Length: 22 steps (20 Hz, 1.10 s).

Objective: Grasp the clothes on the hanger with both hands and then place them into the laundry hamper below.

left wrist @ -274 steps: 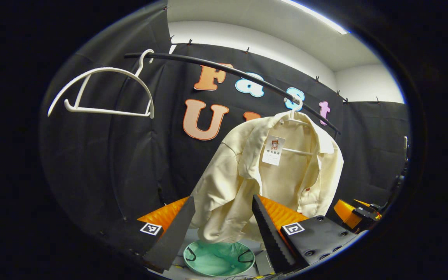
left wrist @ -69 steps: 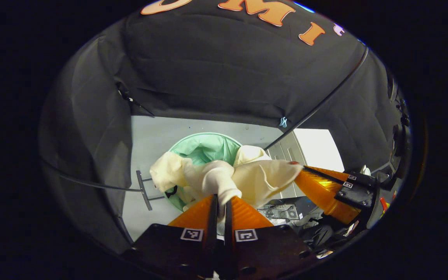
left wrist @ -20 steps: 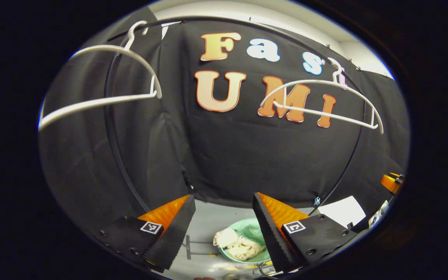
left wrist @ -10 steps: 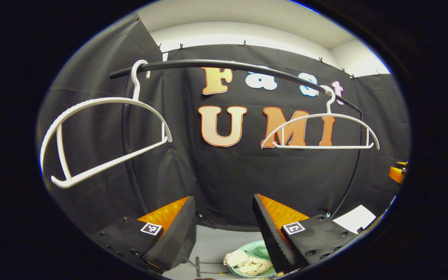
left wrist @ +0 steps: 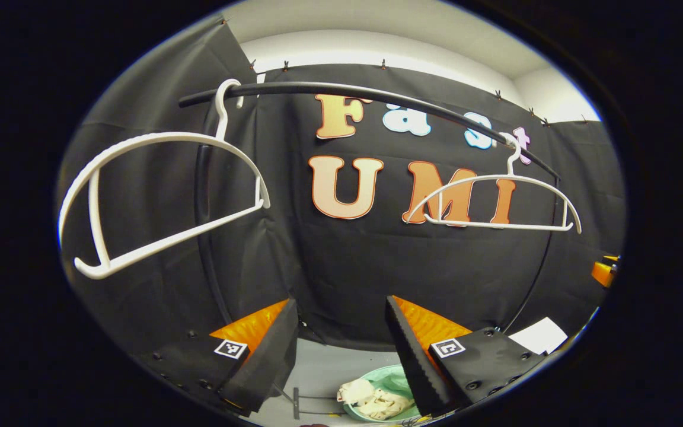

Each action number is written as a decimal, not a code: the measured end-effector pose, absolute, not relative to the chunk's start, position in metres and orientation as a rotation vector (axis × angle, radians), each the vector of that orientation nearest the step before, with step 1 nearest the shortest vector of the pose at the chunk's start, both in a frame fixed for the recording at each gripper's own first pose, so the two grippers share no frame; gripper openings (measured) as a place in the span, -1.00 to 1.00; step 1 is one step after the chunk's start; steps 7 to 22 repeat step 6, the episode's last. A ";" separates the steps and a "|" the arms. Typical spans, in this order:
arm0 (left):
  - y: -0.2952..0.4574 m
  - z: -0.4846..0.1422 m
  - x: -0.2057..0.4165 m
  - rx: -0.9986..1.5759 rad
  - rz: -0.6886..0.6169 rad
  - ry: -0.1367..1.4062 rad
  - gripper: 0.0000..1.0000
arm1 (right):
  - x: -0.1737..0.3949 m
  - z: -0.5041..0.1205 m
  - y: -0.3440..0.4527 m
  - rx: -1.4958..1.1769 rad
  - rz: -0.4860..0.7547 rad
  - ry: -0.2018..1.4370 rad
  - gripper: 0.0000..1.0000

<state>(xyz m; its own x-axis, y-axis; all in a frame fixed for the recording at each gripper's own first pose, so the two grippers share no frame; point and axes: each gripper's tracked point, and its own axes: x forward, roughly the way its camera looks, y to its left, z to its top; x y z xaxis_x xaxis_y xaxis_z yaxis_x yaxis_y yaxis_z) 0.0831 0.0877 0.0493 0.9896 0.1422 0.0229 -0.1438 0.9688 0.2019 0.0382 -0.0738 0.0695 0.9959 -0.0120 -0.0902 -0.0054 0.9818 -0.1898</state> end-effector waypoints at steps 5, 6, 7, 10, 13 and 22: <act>0.092 0.044 0.083 0.207 0.140 0.001 1.00 | 0.037 0.067 -0.070 -0.187 -0.004 0.091 0.77; 0.093 0.043 0.083 0.205 0.143 0.001 1.00 | 0.037 0.066 -0.070 -0.185 -0.003 0.091 0.77; 0.093 0.043 0.083 0.205 0.143 0.001 1.00 | 0.037 0.066 -0.070 -0.185 -0.003 0.091 0.77; 0.093 0.043 0.083 0.205 0.143 0.001 1.00 | 0.037 0.066 -0.070 -0.185 -0.003 0.091 0.77; 0.093 0.043 0.083 0.205 0.143 0.001 1.00 | 0.037 0.066 -0.070 -0.185 -0.003 0.091 0.77; 0.093 0.043 0.083 0.205 0.143 0.001 1.00 | 0.037 0.066 -0.070 -0.185 -0.003 0.091 0.77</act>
